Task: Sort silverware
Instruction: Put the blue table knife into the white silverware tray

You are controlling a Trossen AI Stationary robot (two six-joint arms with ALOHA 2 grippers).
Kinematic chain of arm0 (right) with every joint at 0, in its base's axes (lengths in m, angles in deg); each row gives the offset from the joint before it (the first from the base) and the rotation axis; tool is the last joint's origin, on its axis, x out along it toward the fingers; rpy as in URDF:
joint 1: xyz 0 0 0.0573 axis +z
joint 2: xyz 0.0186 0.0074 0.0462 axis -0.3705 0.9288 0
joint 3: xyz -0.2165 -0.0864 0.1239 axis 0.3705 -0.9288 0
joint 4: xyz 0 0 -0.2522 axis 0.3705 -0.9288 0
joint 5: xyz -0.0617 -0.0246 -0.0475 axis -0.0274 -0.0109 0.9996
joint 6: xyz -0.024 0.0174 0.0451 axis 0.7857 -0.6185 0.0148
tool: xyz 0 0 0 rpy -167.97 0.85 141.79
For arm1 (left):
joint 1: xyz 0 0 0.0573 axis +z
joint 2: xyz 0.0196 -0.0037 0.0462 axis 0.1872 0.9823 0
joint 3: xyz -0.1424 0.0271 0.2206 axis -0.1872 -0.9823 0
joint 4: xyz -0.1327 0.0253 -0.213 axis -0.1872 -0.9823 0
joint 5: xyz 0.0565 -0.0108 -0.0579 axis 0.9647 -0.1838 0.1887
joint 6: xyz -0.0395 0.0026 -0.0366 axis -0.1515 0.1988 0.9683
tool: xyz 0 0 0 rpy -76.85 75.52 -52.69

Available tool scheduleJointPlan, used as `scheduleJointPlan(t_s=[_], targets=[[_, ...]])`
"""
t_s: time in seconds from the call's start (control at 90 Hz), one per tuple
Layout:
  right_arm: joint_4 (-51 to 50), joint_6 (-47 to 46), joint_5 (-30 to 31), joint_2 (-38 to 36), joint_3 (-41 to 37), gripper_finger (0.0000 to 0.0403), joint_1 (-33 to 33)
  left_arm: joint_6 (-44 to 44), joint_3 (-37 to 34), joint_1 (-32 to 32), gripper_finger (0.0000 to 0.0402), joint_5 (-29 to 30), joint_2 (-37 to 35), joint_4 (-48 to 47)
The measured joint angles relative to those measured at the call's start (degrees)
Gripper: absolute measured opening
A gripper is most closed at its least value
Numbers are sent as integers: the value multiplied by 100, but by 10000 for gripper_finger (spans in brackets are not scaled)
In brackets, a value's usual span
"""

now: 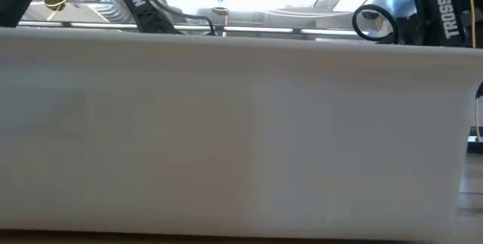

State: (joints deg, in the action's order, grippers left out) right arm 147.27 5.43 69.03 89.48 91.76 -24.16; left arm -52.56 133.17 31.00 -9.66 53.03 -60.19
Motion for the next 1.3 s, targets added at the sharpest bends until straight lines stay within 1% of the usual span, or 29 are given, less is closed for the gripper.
scheduleJointPlan(t_s=[0.089, 0.289, 0.367, 0.578, 0.622, 0.7, 0.789, 0.889, 1.044, 1.122, 1.3], targets=[[64, 45, 40, 17, -4, 179, -2, 0, 0, 0, 0, 0, 0, 0], [44, 152, 194, 19, -2, 114, -9, 0, 0, 0, 0, 0, 0, 0], [43, 179, 213, 19, -2, 95, -13, 0, 0, 0, 0, 0, 0, 0], [52, 349, 204, 19, -2, 61, -15, 19, 0, 0, 0, -12, 0, 0], [56, 374, 195, 19, -4, 54, -15, 83, 8, 0, 0, -129, 1, -2], [67, 396, 181, 19, -7, 50, -17, 149, 98, 11, 0, -514, -2, -52], [74, 401, 118, 19, -9, 50, -24, 223, 219, -34, 1, -560, -107, -147], [97, 392, 116, 19, -11, 50, -24, 203, 286, -113, 3, -646, -394, -130], [205, 386, 72, 29, -22, 50, -28, 162, 339, -228, 3, -626, -1284, 383], [207, 354, 50, -3, -8, 49, -31, 119, 330, -347, 3, -430, -1790, 404], [37, 234, 42, -237, 38, 49, -33, -75, 341, -761, 3, 139, -3205, 339]])
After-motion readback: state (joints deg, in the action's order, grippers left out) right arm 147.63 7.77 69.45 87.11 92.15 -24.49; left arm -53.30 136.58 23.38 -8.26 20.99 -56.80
